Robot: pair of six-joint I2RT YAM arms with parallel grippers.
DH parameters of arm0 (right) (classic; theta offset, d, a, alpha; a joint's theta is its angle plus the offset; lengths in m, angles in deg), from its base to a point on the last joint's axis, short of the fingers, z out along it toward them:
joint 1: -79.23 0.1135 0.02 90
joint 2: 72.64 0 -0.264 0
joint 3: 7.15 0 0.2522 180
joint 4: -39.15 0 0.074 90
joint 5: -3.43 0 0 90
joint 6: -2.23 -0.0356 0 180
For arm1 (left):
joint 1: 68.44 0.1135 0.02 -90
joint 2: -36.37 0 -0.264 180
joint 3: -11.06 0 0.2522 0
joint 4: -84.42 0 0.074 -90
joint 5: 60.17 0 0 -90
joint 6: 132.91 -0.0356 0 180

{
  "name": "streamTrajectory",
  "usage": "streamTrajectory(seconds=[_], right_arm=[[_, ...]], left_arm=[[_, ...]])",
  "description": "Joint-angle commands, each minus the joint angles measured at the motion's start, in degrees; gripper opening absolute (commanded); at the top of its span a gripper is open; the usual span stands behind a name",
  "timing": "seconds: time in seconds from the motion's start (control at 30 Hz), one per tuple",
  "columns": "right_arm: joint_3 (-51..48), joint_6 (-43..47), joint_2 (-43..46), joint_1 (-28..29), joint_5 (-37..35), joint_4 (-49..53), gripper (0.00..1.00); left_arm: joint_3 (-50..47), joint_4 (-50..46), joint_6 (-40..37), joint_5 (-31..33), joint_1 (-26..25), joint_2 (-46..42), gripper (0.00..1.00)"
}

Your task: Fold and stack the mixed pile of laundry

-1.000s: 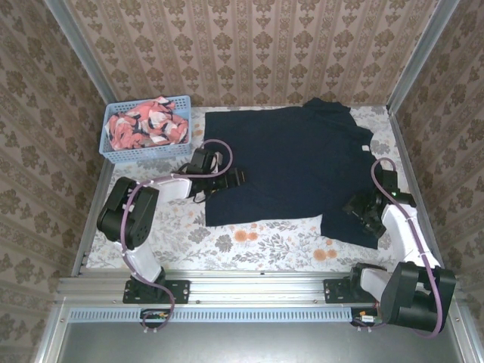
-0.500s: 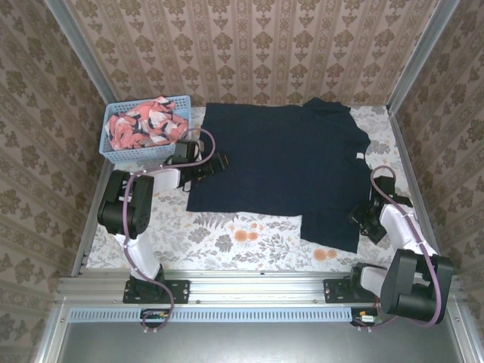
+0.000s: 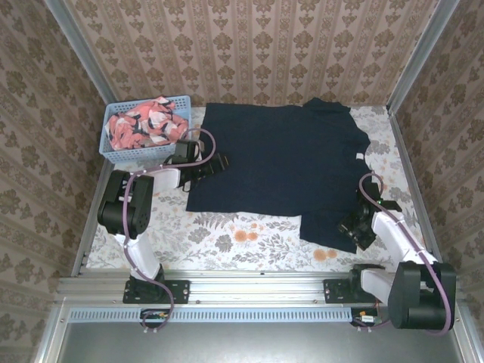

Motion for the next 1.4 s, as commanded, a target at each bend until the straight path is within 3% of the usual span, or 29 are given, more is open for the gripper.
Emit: streamTrajectory(seconds=[0.0,0.33,0.53,0.6,0.7,0.83,1.13,1.23,1.37], right_arm=[[-0.43,-5.01,1.81,1.23,-2.66,4.09,0.57],[-2.35,-12.43,-3.53,9.0,-2.63,-1.81,0.57],[-1.46,-13.91,-6.15,12.49,-6.8,-3.56,0.56],[-1.77,-13.57,-6.1,12.49,-7.73,-3.26,0.51],[-2.71,-12.76,-4.98,12.34,-8.61,-3.94,0.33],[-3.78,-10.72,-3.2,11.78,-7.34,-6.51,0.0],[3.92,-0.48,-2.39,10.44,-6.9,-4.53,0.0],[5.49,2.17,-0.72,7.12,-6.63,-3.59,0.0],[4.88,3.83,1.08,2.86,-1.91,-5.73,0.0]], left_arm=[[-1.41,-1.81,0.92,-0.78,-0.4,0.49,1.0],[-1.09,-0.98,2.15,-2.06,-0.68,-0.72,1.0],[-1.62,-1.11,2.68,-1.97,-1.03,-3.14,1.0],[-1.96,-1.24,2.89,-1.89,-1.02,-4.33,1.0],[-2.19,-1.7,2.93,-1.79,-1.03,-6.33,1.0],[-1.58,-4.53,2.01,-2.66,-1.03,-9.67,1.0],[-6.13,-20.76,-6.21,5.14,0.92,-23.93,1.0],[-10.26,-23.93,-6.91,8.01,2.24,-26.78,1.0],[-15.09,-25.3,-4.32,6.82,2.54,-28.94,1.0]])
